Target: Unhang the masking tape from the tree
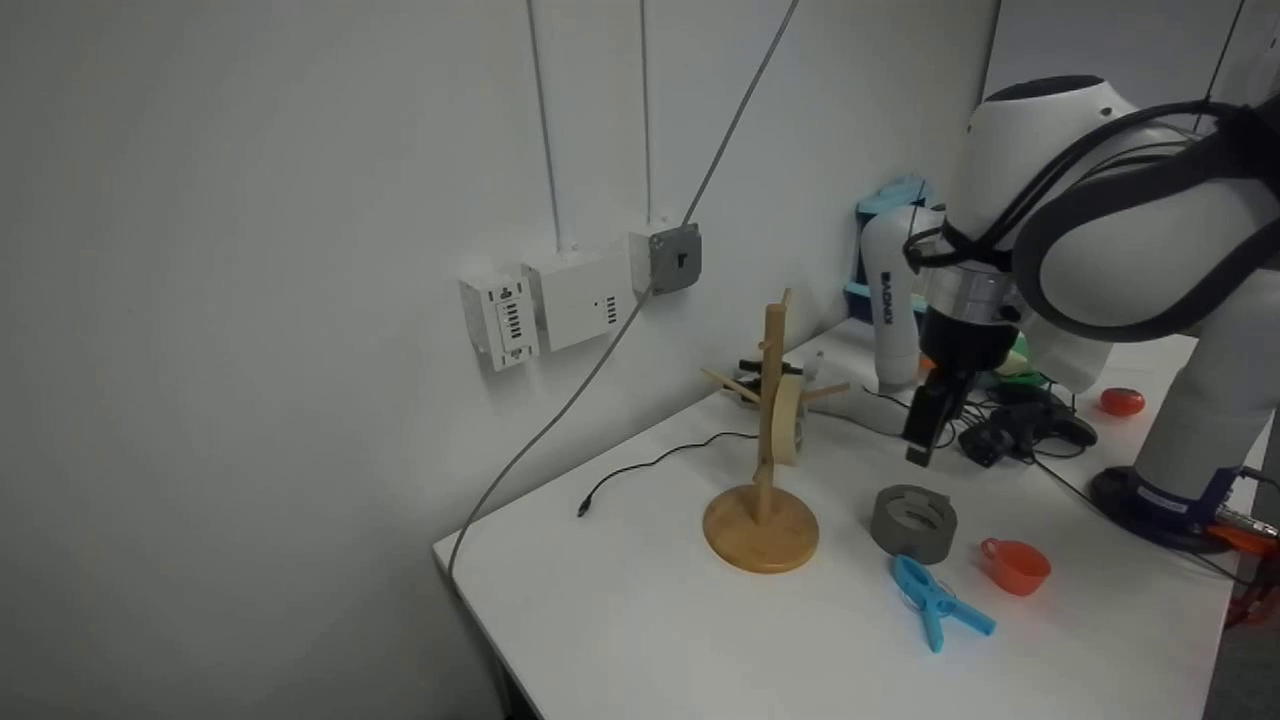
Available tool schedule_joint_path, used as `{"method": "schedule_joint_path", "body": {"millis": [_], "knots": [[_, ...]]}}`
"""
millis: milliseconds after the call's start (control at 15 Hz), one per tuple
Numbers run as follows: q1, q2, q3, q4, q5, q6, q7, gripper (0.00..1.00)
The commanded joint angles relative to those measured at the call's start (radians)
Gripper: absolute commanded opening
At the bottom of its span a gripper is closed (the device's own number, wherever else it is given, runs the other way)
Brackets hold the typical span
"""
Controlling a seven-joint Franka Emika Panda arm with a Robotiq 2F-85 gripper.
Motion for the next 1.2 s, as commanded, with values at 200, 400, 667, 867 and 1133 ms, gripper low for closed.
{"method": "schedule_joint_path", "body": {"millis": [200, 400, 667, 867, 1133], "knots": [[0.044, -0.107, -0.026, -0.164, -0.092, 0.139, 0.167, 1.00], [0.055, -0.138, -0.025, -0.225, -0.102, 0.179, 0.232, 1.00], [0.046, -0.115, -0.007, -0.217, -0.068, 0.183, 0.232, 1.00], [0.051, -0.136, -0.008, -0.256, -0.069, 0.204, 0.256, 1.00], [0.050, -0.144, -0.009, -0.261, -0.070, 0.204, 0.257, 1.00]]}}
